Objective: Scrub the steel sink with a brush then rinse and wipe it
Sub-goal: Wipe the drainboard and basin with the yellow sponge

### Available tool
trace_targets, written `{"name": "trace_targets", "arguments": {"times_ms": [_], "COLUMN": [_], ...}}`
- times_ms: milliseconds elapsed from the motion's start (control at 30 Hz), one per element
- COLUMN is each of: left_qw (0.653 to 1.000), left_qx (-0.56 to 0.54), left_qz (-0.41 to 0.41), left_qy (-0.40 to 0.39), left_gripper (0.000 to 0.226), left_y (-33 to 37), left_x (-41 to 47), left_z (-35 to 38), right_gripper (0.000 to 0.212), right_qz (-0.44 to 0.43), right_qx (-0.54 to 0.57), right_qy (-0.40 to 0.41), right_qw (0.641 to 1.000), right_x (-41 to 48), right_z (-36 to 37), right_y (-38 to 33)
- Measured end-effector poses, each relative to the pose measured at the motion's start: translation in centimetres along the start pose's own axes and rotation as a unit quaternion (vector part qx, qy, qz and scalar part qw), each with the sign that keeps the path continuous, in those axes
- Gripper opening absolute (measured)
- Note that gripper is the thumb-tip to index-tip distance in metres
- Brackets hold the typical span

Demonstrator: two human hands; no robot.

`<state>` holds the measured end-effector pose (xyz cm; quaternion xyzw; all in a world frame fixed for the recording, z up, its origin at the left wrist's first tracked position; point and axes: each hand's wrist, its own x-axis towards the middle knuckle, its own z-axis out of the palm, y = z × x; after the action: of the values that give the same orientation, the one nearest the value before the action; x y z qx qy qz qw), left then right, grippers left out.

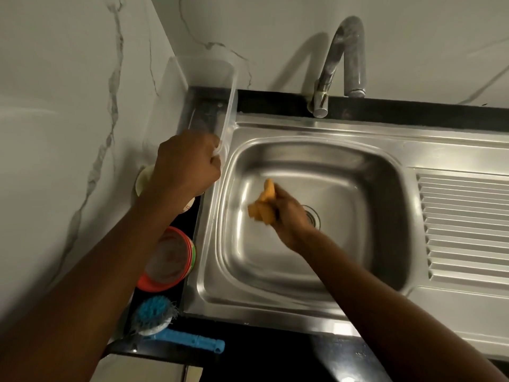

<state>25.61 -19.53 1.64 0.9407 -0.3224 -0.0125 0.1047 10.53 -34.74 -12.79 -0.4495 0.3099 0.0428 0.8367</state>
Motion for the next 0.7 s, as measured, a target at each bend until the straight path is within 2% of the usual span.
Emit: {"name": "trace_targets", "arguments": {"times_ms": [67, 133, 233, 333, 433, 567, 700], "left_qw": [1.000, 0.999, 0.998, 0.994, 0.990, 0.992, 0.994], "left_qx": [-0.015, -0.040, -0.056, -0.015, -0.034, -0.064, -0.087], "left_qz": [0.004, 0.003, 0.014, 0.065, 0.092, 0.074, 0.057], "left_qy": [-0.002, 0.001, 0.038, 0.088, 0.105, 0.084, 0.030], "left_gripper": [0.011, 0.022, 0.040, 0.040, 0.033, 0.027, 0.025], "left_y": [-0.2, -0.3, -0.3, -0.1, 0.4, 1.3, 1.8], "left_x": [-0.1, -0.4, -1.2, -2.3, -3.8, -5.3, -6.5], "left_z": [0.2, 0.2, -0.3, -1.0, -1.0, -0.3, 0.8], "right_gripper": [0.017, 0.031, 0.059, 0.077, 0.055, 0.068, 0.053], "right_qz": [0.002, 0.035, 0.066, 0.059, 0.074, 0.144, 0.207], "right_qx": [0.078, 0.089, -0.027, -0.131, -0.174, -0.195, -0.275], "right_qy": [0.005, 0.041, 0.064, 0.057, 0.033, -0.003, -0.036], "right_qw": [0.997, 0.995, 0.995, 0.988, 0.981, 0.970, 0.938], "right_x": [3.0, 5.9, 8.9, 10.5, 6.7, 4.8, 2.7], "right_z": [1.7, 3.9, 7.6, 8.2, 8.1, 7.4, 6.1], "right_y": [-1.5, -2.6, -2.4, 0.5, 0.1, 3.0, 6.2]}}
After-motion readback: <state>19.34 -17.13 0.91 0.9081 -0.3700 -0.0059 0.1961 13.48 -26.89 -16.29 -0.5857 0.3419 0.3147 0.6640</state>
